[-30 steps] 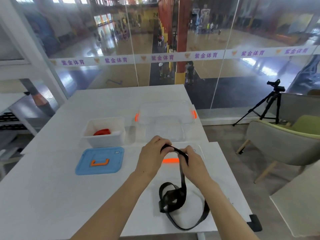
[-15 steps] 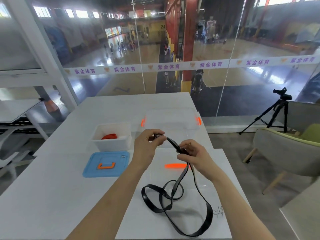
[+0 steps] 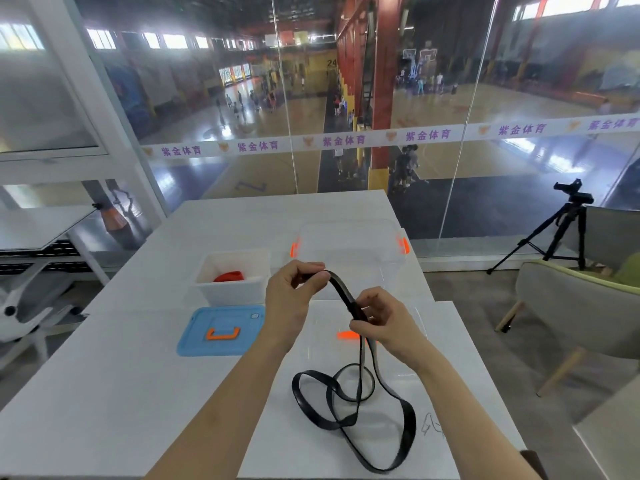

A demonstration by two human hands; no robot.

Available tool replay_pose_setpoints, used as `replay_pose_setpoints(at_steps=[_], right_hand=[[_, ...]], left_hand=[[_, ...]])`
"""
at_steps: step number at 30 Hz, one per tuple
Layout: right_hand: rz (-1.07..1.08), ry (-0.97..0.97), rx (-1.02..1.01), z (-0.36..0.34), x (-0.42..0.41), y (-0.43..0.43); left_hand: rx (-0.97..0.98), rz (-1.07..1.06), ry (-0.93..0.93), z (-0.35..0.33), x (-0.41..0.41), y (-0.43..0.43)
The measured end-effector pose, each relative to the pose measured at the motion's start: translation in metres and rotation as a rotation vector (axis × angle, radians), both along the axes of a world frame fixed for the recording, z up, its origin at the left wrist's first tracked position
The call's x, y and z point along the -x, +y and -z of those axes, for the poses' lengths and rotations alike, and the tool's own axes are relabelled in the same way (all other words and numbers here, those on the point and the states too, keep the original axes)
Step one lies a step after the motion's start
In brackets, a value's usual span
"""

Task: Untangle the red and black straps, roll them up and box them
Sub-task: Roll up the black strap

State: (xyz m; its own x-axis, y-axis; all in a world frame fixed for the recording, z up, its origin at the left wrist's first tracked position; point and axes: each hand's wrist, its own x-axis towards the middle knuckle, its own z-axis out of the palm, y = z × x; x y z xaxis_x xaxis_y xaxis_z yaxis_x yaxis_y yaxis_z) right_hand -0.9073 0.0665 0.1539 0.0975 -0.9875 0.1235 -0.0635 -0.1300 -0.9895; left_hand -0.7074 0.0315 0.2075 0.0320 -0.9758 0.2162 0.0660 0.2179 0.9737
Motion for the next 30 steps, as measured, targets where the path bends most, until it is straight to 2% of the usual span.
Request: replay_pose_setpoints(at_steps=[3, 7, 11, 15, 19, 25, 30], right_hand=[[0.054, -0.058, 0.013, 0.001, 0.001, 0.002], [0.241, -0.2, 0.079, -0.01, 0.01, 0.004], [0.287, -0.252, 0.136, -0.026, 0.012, 0.007], [0.304, -0.169, 0.141, -0.032, 0.012, 0.01], [0.276, -0.063, 0.145, -0.036, 0.008, 0.015], [0.2, -0.023, 0.176, -0.04, 0.008, 0.016], [0.189, -0.005, 0.167, -0.042, 0.004, 0.018]], left_hand=[[0.02, 0.003, -0.017, -0.003, -0.005, 0.001], [0.03, 0.101, -0.139, 0.0, -0.017, 0.002], [-0.014, 0.215, -0.296, 0.012, -0.02, 0.002], [-0.018, 0.235, -0.529, 0.012, -0.017, 0.01], [0.03, 0.205, -0.547, 0.005, -0.009, 0.013], [0.015, 0.26, -0.657, -0.003, -0.001, 0.018], [-0.034, 0.302, -0.558, -0.003, 0.004, 0.02]])
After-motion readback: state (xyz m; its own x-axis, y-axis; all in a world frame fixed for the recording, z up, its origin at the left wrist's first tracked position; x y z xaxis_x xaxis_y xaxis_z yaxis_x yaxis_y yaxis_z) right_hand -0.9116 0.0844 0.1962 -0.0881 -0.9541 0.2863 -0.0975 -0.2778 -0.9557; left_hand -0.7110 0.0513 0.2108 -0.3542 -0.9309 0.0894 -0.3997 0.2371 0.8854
